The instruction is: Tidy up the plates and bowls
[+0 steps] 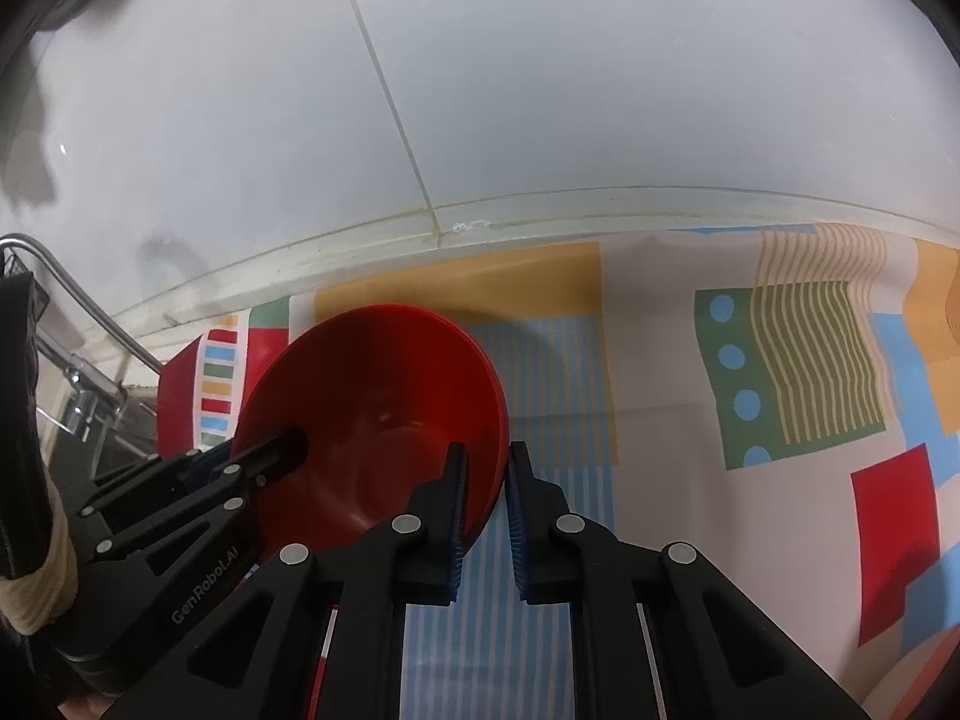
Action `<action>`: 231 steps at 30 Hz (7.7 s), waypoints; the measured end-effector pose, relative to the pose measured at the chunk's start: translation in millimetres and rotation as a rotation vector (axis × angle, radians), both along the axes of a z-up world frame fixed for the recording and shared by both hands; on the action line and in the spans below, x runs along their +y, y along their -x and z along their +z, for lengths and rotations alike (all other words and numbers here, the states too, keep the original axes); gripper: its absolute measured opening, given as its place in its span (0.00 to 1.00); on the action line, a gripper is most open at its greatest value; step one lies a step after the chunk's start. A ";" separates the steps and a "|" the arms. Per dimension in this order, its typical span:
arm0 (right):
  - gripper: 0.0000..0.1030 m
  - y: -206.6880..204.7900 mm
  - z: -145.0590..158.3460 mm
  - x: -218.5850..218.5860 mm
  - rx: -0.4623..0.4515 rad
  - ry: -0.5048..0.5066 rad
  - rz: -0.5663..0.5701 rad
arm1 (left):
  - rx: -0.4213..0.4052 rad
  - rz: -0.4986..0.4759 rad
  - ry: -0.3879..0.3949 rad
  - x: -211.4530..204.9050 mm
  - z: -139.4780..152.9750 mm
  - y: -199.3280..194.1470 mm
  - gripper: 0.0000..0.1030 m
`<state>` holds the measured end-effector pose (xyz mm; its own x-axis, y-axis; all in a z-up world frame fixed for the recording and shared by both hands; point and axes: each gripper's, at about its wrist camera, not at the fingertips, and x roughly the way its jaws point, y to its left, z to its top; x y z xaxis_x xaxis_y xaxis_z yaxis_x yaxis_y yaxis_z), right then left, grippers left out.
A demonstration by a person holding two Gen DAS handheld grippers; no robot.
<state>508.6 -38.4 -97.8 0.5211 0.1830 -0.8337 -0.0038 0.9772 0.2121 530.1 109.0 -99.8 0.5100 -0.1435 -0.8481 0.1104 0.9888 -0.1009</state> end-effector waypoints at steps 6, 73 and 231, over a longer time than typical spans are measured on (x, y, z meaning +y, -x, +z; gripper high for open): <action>0.13 17.5 15.1 -6.0 -0.019 -0.002 -0.004 | -0.030 -0.006 0.020 -2.7 22.1 21.5 0.14; 0.13 230.6 56.1 -251.5 -0.030 0.032 -0.237 | -0.039 -0.325 0.013 -262.2 59.5 184.5 0.15; 0.25 232.0 -5.0 -34.8 0.284 -0.144 0.281 | 0.168 0.311 0.070 -27.1 28.2 286.7 0.24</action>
